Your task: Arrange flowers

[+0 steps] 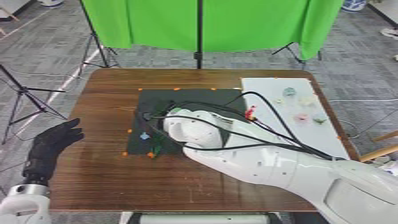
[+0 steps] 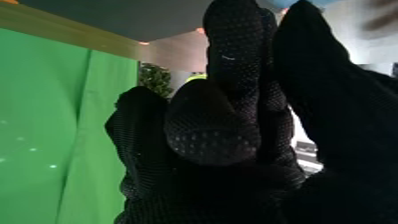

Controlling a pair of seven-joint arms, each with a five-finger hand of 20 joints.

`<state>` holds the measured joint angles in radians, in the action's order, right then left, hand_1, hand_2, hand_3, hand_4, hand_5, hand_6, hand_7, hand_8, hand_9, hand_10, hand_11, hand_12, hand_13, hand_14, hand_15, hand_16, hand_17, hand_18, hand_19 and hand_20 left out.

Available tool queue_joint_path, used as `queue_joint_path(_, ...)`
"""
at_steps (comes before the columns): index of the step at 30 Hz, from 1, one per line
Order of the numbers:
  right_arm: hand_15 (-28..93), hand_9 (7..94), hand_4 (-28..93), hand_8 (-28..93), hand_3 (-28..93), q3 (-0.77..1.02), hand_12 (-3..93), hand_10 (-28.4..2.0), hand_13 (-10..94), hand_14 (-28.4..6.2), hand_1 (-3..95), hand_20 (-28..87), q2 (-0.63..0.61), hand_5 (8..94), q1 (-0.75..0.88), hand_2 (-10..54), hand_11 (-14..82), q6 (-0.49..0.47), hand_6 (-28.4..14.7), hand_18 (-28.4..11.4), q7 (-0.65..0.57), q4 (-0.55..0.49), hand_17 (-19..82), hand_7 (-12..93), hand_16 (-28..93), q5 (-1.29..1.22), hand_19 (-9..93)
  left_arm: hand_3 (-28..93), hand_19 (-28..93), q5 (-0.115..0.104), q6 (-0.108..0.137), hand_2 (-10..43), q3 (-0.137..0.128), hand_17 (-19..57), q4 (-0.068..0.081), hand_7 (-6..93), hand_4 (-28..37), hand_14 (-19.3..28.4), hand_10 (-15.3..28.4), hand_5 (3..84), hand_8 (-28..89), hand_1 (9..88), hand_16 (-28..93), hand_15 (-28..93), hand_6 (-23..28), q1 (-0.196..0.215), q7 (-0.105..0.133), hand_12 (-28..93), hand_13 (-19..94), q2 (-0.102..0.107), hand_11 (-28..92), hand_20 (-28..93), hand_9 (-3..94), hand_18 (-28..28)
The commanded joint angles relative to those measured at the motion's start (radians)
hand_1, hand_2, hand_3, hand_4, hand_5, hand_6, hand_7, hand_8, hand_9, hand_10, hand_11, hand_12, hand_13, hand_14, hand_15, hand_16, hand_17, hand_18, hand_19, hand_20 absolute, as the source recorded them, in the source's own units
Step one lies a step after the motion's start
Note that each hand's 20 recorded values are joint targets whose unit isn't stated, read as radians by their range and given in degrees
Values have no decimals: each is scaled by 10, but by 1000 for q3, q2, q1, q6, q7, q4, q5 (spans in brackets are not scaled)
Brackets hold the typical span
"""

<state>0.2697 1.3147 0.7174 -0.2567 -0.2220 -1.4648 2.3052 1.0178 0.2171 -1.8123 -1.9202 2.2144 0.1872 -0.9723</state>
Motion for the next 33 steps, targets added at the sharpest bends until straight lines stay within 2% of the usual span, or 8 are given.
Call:
queue_joint_path(1,652,826,-214,15,687,70,313,-88,881,-13,453,591,-72,662,-21,-95,482,8,35,-138,-29,-125,609,215,370,-57,932,660,183,16,-16,158,-18,135,-14,132,-283,187,149,500,-71,250,-29,245,20,31,-25,103,400,-7,204,229,463,144)
queue_joint_path(5,648,811,-207,-23,703,140,302,-95,873,-14,421,589,-193,659,5,-95,470,123,34,-141,-56,-260,604,204,373,-93,932,660,184,16,-14,156,-28,135,-22,132,-283,187,148,500,-71,252,-29,244,21,47,-33,103,400,-15,204,229,462,144)
queue_joint_path(8,659,735,-193,-96,699,225,305,-113,842,-26,376,600,-305,624,53,-95,325,142,22,-144,-90,-348,592,193,386,-116,932,659,184,18,-15,154,-33,135,-26,131,-283,187,148,500,-71,253,-28,245,21,56,-37,103,400,-23,204,229,462,144)
queue_joint_path(12,663,657,-168,-75,676,372,269,-150,795,-54,318,597,-432,564,137,-95,208,50,-3,-154,-141,-414,566,143,382,-162,932,659,184,22,-11,153,-48,135,-36,132,-282,188,149,501,-71,253,-28,244,22,81,-36,103,400,-35,203,229,463,144)
queue_joint_path(14,662,645,-164,-70,674,468,265,-157,789,-58,313,595,-474,556,186,-95,194,-72,-7,-156,-152,-430,563,135,380,-192,932,660,184,21,-12,153,-57,136,-43,132,-282,188,149,501,-71,253,-28,244,21,91,-39,103,400,-41,204,229,462,144)
queue_joint_path(19,601,445,-165,-44,681,578,234,-202,652,-138,297,502,-561,406,260,-95,58,-187,-49,-221,-219,-397,440,65,335,-235,909,659,184,30,-11,148,-55,134,-48,131,-281,188,149,501,-71,254,-28,243,22,94,-36,104,399,-53,203,229,462,144)
queue_joint_path(23,599,435,-166,-40,655,612,236,-209,633,-159,271,508,-609,395,309,-95,54,-152,-54,-237,-275,-354,417,55,333,-224,898,656,184,57,-17,146,-57,134,-55,129,-280,188,149,499,-70,258,-28,243,23,100,-52,104,399,-59,204,229,462,144)
queue_joint_path(33,665,543,-152,-44,646,633,260,-194,683,-141,274,514,-688,447,432,-95,157,13,-42,-226,-335,-274,456,79,341,-123,924,650,186,58,-20,142,-66,135,-63,129,-272,187,149,499,-70,264,-28,244,24,113,-57,104,400,-70,204,229,462,144)
